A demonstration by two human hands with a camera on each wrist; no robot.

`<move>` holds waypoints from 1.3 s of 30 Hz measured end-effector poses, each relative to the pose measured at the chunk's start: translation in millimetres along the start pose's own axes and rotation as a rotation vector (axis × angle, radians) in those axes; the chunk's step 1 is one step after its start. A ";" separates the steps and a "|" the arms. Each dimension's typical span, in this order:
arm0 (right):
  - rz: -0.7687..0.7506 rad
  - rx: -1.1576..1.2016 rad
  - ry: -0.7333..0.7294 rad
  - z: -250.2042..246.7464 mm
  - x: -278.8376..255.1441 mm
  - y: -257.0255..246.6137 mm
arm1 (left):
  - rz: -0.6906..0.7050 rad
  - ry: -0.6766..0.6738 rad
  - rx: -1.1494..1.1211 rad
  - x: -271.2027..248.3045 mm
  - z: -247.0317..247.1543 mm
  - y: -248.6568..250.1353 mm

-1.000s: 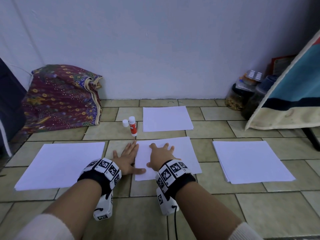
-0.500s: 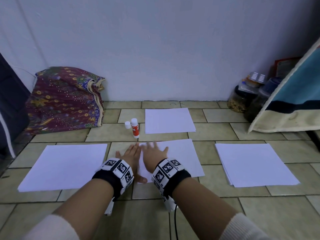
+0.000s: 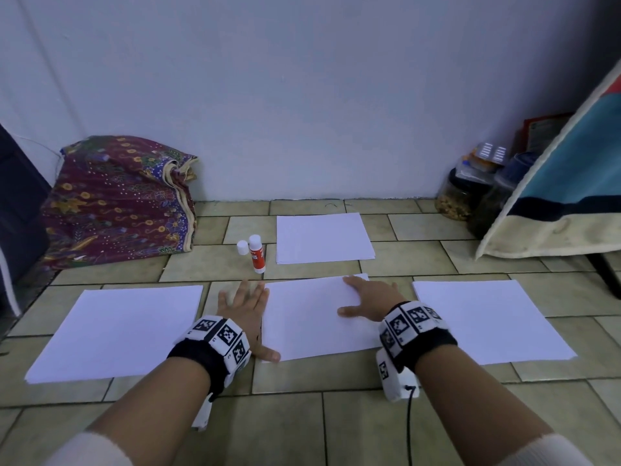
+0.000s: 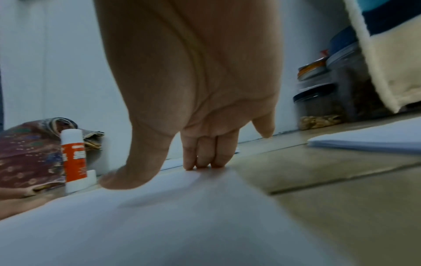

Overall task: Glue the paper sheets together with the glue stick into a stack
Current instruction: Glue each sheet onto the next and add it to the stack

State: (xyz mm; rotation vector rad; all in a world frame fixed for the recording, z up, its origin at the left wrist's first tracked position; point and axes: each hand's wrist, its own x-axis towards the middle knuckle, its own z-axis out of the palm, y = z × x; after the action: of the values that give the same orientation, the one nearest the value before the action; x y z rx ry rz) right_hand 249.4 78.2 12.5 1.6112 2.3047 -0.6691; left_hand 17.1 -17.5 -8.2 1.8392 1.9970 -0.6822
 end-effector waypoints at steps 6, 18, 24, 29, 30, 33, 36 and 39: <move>0.065 -0.077 0.052 -4.0 1.4 1.7 | 0.015 -0.011 -0.001 2.9 1.0 -2.6; 0.117 -0.292 0.132 2.5 -4.3 -25.6 | 0.073 0.222 -0.183 -0.2 -29.9 -16.0; 0.010 -0.258 0.117 13.0 -8.3 -42.8 | 0.255 0.418 -0.366 3.1 -10.2 -3.6; -0.147 -0.239 0.096 27.4 -15.3 -70.4 | 0.276 0.406 -0.338 -2.1 -12.0 16.7; -0.191 -0.246 0.077 28.8 -14.9 -74.6 | 0.266 0.370 -0.318 -3.1 -13.2 19.9; -0.300 -0.214 0.046 32.3 -11.0 -81.9 | 0.213 0.230 -0.280 -2.4 -12.7 26.7; -0.367 -0.220 0.030 33.9 -10.1 -84.5 | 0.098 0.109 -0.210 -2.6 -2.4 34.3; -0.411 -0.240 -0.013 31.7 -10.3 -82.2 | 0.016 0.081 -0.142 -4.2 5.2 38.5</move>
State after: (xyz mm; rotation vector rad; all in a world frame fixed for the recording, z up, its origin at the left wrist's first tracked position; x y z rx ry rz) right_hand 174.6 30.7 8.3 1.0364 2.6147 -0.4552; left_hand 55.3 -22.1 -14.7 1.8240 2.0225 -0.4554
